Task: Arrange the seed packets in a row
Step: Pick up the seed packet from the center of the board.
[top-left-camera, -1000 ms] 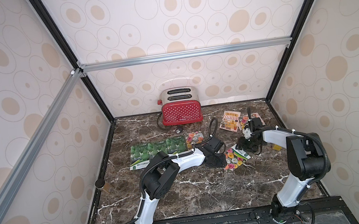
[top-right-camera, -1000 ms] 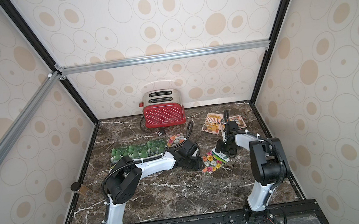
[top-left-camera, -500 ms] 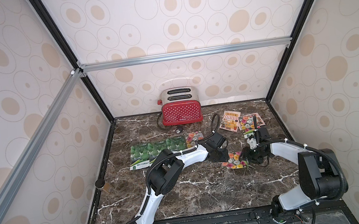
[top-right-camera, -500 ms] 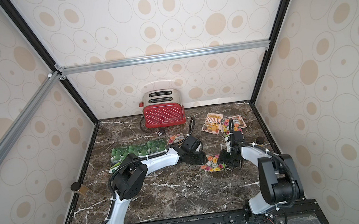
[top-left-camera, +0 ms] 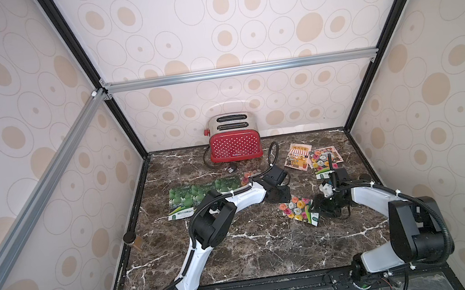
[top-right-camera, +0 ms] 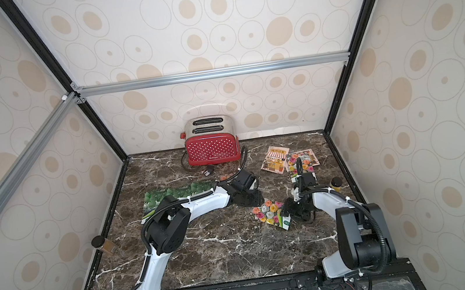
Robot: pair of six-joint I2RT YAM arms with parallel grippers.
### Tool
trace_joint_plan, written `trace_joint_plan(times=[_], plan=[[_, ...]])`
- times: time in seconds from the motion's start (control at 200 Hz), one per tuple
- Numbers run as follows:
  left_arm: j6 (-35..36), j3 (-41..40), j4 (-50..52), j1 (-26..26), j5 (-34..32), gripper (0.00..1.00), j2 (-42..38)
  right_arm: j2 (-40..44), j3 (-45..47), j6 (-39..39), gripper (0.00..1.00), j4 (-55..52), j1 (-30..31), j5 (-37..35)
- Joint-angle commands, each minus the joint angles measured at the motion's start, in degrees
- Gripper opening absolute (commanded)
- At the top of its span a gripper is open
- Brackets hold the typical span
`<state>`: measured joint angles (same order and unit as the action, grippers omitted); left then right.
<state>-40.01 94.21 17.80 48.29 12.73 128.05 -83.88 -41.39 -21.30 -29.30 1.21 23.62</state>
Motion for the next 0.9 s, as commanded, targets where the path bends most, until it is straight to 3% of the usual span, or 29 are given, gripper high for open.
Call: trace_joint_plan(times=[0.0,0.145,0.386,0.591,0.896], plan=[[1.08,0.2,5.58,-0.2,-1.01,0.51,4.09,-0.74,0.71,-0.15,0.54,-0.04,0.38,0.25],[1.36,1.45,5.84,-0.23,-0.2,0.51,5.15,-2.42,1.86,-1.57,0.54,2.48,0.76,0.55],[1.38,2.55,5.75,-0.09,0.93,0.49,6.77,-3.84,3.39,-3.57,0.39,7.29,1.04,2.63],[1.52,1.76,5.25,-0.04,1.11,0.48,6.86,-2.9,3.85,-5.16,0.2,9.96,1.07,4.95],[1.57,1.7,4.47,0.09,1.53,0.49,6.63,-0.95,3.22,-5.52,0.05,10.05,1.07,8.56]])
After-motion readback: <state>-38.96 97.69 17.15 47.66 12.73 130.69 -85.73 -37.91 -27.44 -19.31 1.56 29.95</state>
